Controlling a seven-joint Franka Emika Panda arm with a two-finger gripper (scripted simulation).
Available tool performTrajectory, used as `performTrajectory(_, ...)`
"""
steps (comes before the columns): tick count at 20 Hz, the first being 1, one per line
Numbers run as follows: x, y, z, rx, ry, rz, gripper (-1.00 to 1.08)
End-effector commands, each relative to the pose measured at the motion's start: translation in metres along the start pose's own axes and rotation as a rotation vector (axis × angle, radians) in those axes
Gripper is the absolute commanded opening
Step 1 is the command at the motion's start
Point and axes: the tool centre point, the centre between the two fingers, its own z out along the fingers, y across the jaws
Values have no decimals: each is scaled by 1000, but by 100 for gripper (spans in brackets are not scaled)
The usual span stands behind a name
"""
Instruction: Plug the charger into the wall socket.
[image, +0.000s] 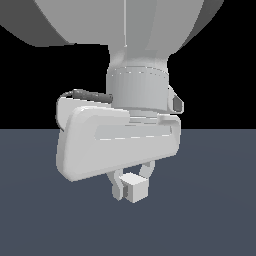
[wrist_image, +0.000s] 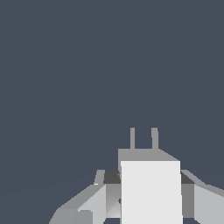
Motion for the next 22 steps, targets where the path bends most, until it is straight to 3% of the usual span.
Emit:
performTrajectory(1, 0, 0, 0, 0, 0, 0, -100)
performTrajectory(12, 11, 2, -6, -3, 1, 56, -100)
performTrajectory(22, 47, 14, -28, -16, 2, 246, -100)
